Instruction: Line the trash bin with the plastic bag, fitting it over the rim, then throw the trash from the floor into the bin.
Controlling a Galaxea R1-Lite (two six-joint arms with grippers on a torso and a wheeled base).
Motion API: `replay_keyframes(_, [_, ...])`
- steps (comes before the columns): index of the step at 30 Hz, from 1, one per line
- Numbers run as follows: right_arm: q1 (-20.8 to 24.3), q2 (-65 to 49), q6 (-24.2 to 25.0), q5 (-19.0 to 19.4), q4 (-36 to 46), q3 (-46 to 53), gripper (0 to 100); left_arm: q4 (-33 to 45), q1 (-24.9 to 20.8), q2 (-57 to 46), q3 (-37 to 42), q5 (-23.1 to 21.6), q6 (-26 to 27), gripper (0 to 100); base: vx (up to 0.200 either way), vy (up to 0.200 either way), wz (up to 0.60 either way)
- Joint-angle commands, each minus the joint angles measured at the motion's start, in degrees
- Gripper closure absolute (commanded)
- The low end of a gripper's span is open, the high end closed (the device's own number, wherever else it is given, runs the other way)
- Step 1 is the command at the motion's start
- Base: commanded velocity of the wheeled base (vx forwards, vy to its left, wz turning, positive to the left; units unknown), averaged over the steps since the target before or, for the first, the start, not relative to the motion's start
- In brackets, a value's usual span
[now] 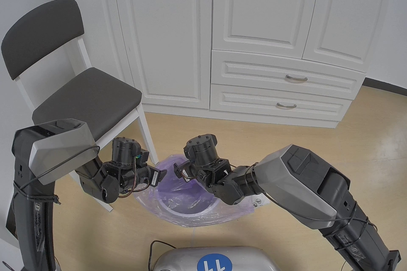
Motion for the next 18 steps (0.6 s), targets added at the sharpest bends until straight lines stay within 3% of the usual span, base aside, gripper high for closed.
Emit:
replay_keyframes(1, [0.41,-2.61,0.1,0.05,0.23,1.45,0,2.08,0.06,4.85,-6.47,0.64,0.43,100,0.0,0.0,0.0])
replay_keyframes(5, [0.93,-6.21,0.27,-0.21,0.93,5.94,0,1.46,0.15,5.03,-6.47,0.47,-0.01,100,0.0,0.0,0.0])
replay_keyframes(9, [3.13,-15.79,-0.43,-0.3,1.28,23.52,0,0.94,-0.03,4.77,-5.94,0.29,-0.62,100,0.0,0.0,0.0])
replay_keyframes(12, [5.06,-16.93,-0.69,-0.91,0.67,30.72,0,0.32,-0.29,5.03,-6.56,0.64,-1.76,100,0.0,0.0,0.0])
replay_keyframes(18, [6.03,-10.26,-0.34,-5.13,0.23,29.93,0,0.32,-0.2,3.98,-6.12,0.82,-2.56,100,0.0,0.0,0.0])
